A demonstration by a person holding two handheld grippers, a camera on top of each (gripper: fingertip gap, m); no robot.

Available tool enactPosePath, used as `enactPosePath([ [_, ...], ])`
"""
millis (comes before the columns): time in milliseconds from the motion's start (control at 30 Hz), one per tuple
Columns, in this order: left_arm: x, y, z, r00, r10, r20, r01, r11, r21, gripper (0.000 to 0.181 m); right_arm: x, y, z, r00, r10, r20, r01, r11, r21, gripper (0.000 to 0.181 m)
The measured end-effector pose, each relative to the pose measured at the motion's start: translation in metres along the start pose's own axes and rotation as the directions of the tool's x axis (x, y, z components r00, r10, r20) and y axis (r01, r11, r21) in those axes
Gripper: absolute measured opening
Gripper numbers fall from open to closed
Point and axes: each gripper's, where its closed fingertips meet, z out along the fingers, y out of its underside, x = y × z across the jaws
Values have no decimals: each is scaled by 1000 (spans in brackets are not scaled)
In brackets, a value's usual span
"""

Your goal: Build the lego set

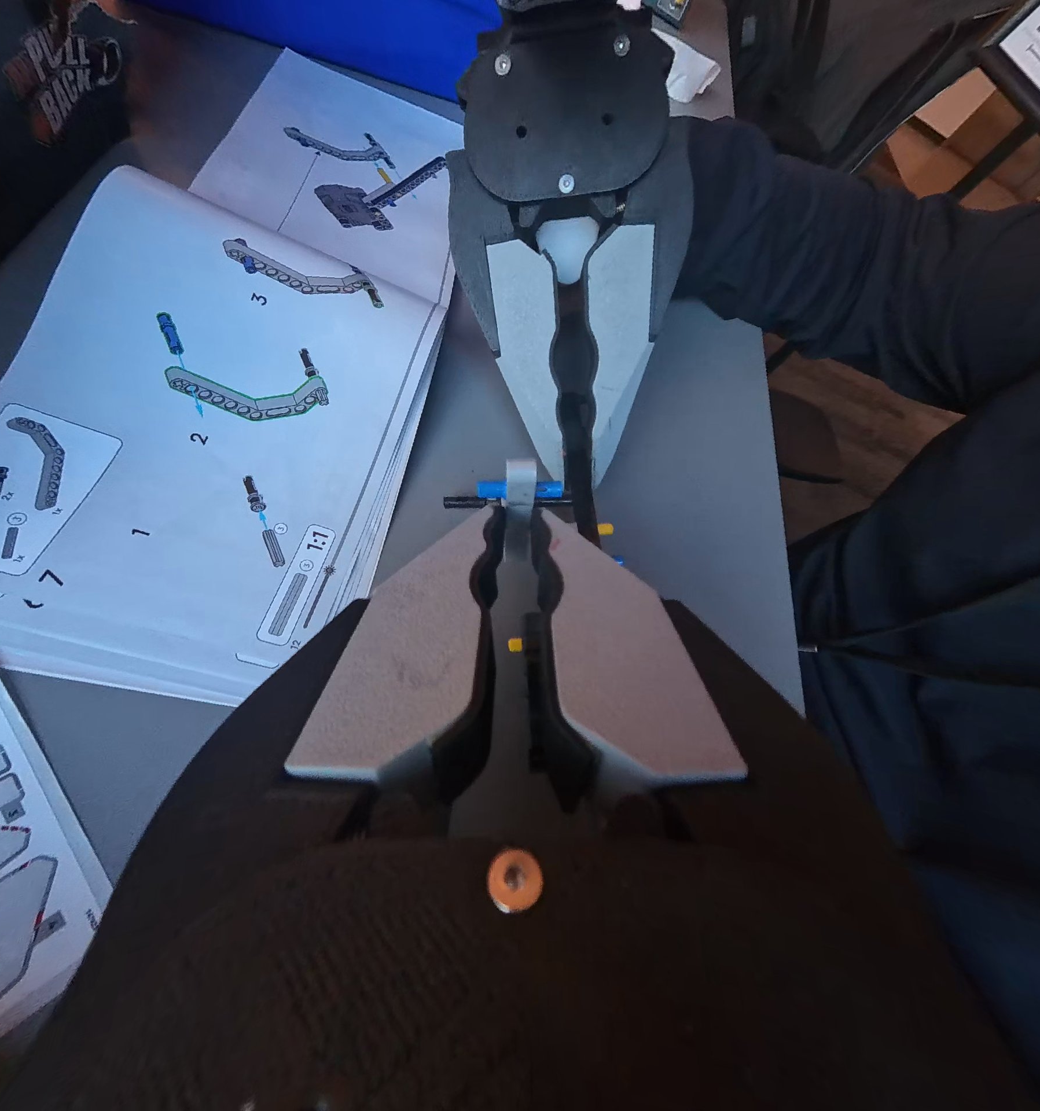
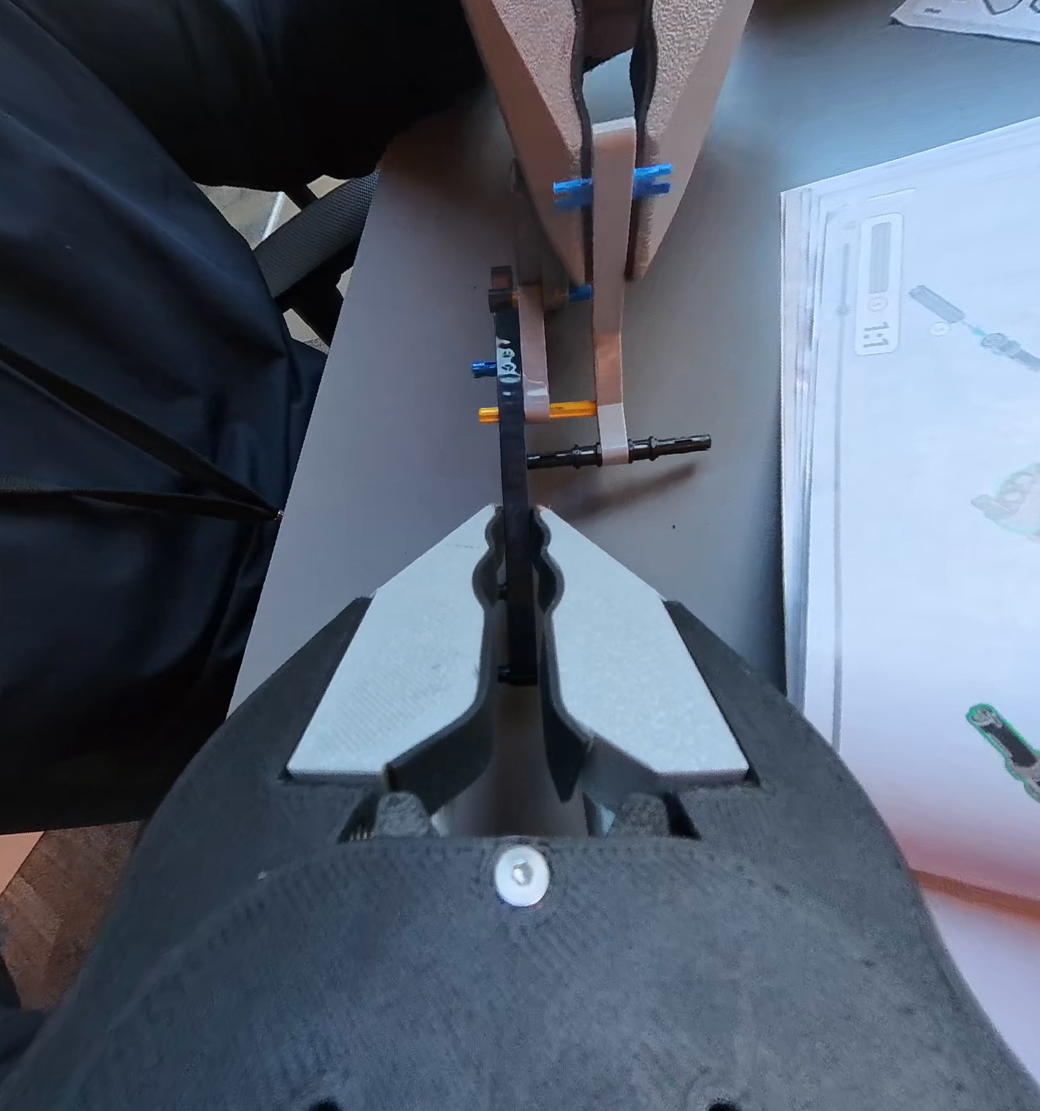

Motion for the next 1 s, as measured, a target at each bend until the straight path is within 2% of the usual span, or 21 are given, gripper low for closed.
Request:
enactPosePath([
  [600, 9, 3, 2, 999, 53, -6, -54, 998, -26, 7, -2, 6, 7, 996, -58, -64, 56, 998, -39, 7],
  [1000, 18, 1, 4, 990, 137, 20, -137, 990, 11, 7, -2, 8, 8, 960, -146, -239, 142, 989, -36, 7],
])
